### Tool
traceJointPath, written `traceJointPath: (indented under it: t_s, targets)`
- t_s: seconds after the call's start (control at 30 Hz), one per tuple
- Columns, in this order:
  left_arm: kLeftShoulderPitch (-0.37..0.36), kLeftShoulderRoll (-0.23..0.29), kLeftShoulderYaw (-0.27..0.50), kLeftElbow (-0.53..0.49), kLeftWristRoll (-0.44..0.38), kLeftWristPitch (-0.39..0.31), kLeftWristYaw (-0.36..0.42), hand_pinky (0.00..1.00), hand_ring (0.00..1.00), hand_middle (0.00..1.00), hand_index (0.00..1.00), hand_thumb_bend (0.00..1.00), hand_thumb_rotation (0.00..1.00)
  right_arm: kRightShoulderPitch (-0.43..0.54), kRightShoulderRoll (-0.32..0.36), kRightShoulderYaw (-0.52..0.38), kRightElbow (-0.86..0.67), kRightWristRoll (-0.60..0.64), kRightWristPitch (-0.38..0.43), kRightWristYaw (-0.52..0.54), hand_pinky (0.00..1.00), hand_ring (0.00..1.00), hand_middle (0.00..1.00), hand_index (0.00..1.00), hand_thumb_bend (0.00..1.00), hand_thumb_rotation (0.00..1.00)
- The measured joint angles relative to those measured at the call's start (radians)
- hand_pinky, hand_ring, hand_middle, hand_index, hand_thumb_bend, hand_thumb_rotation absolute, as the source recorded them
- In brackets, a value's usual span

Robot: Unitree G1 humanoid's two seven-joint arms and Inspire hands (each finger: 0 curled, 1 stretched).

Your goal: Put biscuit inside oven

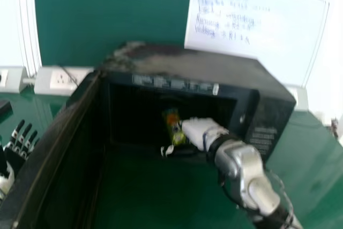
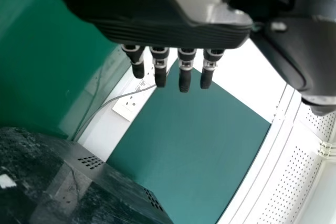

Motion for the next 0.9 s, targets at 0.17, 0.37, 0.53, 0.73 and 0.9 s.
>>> traceJointPath:
  t_s: [0.17,0.37,0.53,0.73,0.9]
  targets:
    - [-0.002,0.003,0.001,0.006,-0.005,0.0,-0.004,0.89,0.95,0.97,1.0,0.9,0.42,0.069,-0.018,-0.048,-0.092,-0.008,-0.007,0.039,0.7,0.83,0.89,0.9,0.99,0.7]
    - [-0.002,0.004,0.001,0.012,-0.005,0.0,-0.005,0.89,0.95,0.97,1.0,0.89,0.42,0.129,-0.048,-0.144,-0.164,0.04,-0.038,0.062,0.66,0.79,0.86,0.88,0.98,0.73]
    - [-0.002,0.005,0.002,0.019,-0.004,0.0,-0.007,0.89,0.95,0.97,1.0,0.9,0.42,0.153,-0.069,-0.261,-0.212,0.187,-0.028,0.132,0.39,0.52,0.64,0.87,0.96,0.7]
    - [-0.002,0.007,0.003,0.02,-0.008,0.002,-0.004,0.88,0.94,0.95,0.99,0.92,0.4,0.158,-0.094,-0.356,-0.229,0.319,0.043,0.202,0.31,0.46,0.56,0.87,0.96,0.69]
    - [-0.003,0.013,0.005,0.023,-0.015,0.006,-0.005,0.88,0.94,0.96,1.0,0.91,0.4,0.179,-0.117,-0.41,-0.241,0.4,0.063,0.201,0.62,0.71,0.76,0.79,0.95,0.7]
